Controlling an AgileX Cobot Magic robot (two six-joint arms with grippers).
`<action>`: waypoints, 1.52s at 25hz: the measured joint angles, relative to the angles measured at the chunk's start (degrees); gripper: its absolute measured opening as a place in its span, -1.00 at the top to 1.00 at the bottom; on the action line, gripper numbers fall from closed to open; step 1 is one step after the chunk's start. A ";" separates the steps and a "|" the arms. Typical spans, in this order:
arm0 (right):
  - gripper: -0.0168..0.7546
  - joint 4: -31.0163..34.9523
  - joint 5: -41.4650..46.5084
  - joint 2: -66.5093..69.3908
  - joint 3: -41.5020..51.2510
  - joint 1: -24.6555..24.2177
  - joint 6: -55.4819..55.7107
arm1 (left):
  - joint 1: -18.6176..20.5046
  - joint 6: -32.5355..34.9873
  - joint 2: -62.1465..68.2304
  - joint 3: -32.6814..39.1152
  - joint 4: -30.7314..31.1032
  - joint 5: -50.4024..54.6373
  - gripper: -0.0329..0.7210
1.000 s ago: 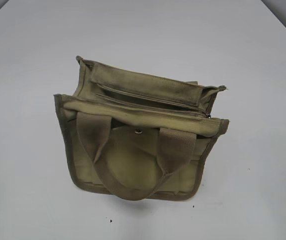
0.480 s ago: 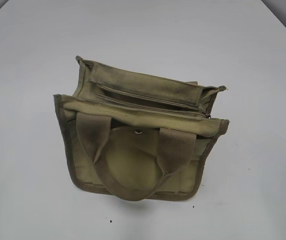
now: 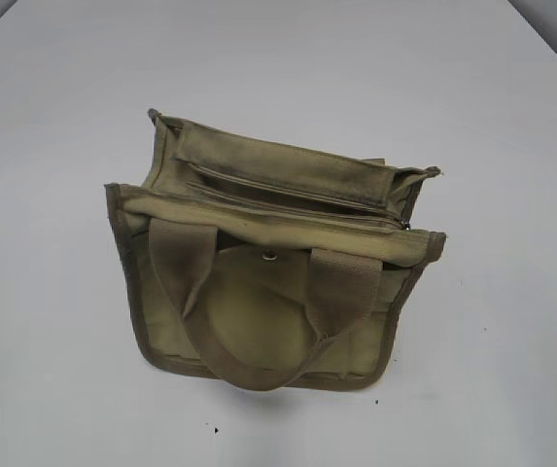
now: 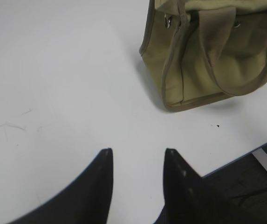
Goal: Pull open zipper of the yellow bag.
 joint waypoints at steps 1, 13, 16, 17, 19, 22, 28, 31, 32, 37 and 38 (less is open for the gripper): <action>-0.26 0.00 0.00 0.00 0.00 0.00 -0.09 | 0.00 0.00 0.00 0.00 0.00 0.00 0.17; -0.26 0.10 0.06 0.00 0.00 -0.09 -0.25 | 11.76 0.00 -0.20 0.00 0.00 0.00 0.22; -0.26 0.42 0.06 0.00 0.00 -4.46 -0.34 | 16.13 0.00 -1.74 0.00 0.05 0.00 0.22; -0.26 0.42 0.06 0.00 0.00 -7.74 -0.39 | 17.03 0.00 -2.65 0.00 0.05 0.00 0.22; -0.26 0.42 0.06 -0.29 0.00 -15.17 -0.39 | 17.78 0.00 -4.78 0.00 0.05 0.00 0.23; -0.26 0.48 0.11 -2.80 0.00 -26.36 -0.39 | 17.96 0.00 -5.75 0.00 0.05 0.01 0.23; -0.26 0.48 0.21 -10.54 0.00 -32.37 -0.39 | 17.96 0.00 -5.75 0.00 0.05 0.01 0.23; -0.26 0.49 0.26 -10.95 0.00 -32.44 -0.39 | 17.97 0.00 -5.75 0.00 0.05 0.01 0.23; -0.26 0.54 0.26 -10.95 0.00 -32.44 -0.39 | 17.97 0.00 -5.75 0.00 0.05 0.01 0.23; -0.26 0.54 0.26 -10.95 0.00 -28.43 -0.39 | 17.97 0.00 -5.75 0.00 0.05 0.01 0.23; -0.26 0.54 0.26 -10.95 0.00 -27.24 -0.39 | 17.97 0.00 -5.75 0.00 0.05 0.01 0.23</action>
